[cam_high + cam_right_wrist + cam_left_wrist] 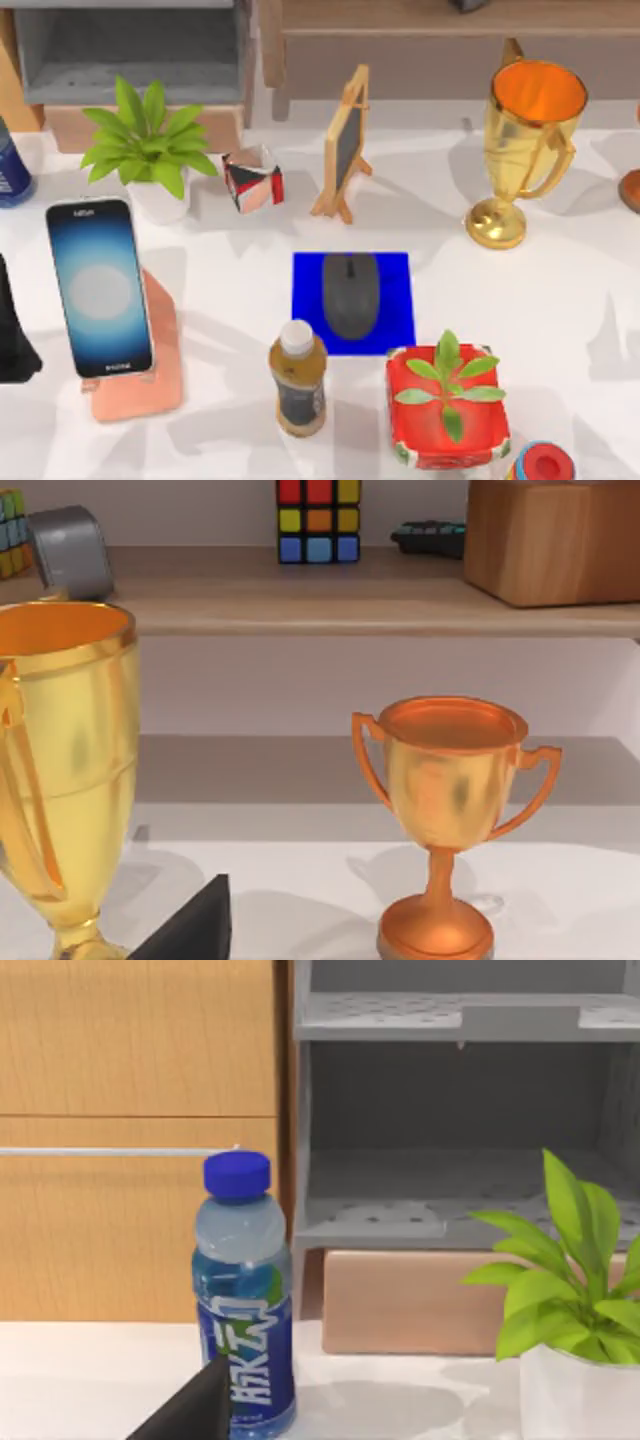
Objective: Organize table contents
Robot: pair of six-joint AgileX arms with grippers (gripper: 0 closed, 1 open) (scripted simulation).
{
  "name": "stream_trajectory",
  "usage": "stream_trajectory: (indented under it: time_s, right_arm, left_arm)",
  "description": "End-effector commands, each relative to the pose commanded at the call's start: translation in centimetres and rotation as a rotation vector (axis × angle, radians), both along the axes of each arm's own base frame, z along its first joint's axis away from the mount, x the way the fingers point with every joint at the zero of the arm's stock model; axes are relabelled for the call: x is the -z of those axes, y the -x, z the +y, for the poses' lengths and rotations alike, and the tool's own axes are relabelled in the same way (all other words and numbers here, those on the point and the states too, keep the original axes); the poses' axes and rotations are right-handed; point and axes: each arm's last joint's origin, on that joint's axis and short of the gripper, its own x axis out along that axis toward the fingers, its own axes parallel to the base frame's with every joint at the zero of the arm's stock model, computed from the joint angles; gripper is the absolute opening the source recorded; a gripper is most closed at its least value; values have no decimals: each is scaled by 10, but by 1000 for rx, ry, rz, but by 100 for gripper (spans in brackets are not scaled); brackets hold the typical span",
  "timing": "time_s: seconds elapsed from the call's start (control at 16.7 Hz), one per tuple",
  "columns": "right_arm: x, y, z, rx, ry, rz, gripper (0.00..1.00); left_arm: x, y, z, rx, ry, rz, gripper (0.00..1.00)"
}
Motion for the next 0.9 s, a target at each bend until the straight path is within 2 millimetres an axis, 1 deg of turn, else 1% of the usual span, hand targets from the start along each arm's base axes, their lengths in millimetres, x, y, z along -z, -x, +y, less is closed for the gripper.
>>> stream_trajectory:
  time_s: [0.24,0.48,0.72,0.9]
  right_arm:
    - [-2,-1,-2,12,1,0,100]
    - [-12,-11,-12,63,3,14,100]
    - [-17,-33,-32,120,-4,66,100]
    - [-12,-54,-56,158,-24,122,100]
  left_arm:
    - [0,0,0,0,0,0,100]
    - [0,0,0,0,0,0,100]
    - [0,0,0,0,0,0,100]
    - [0,0,0,0,0,0,100]
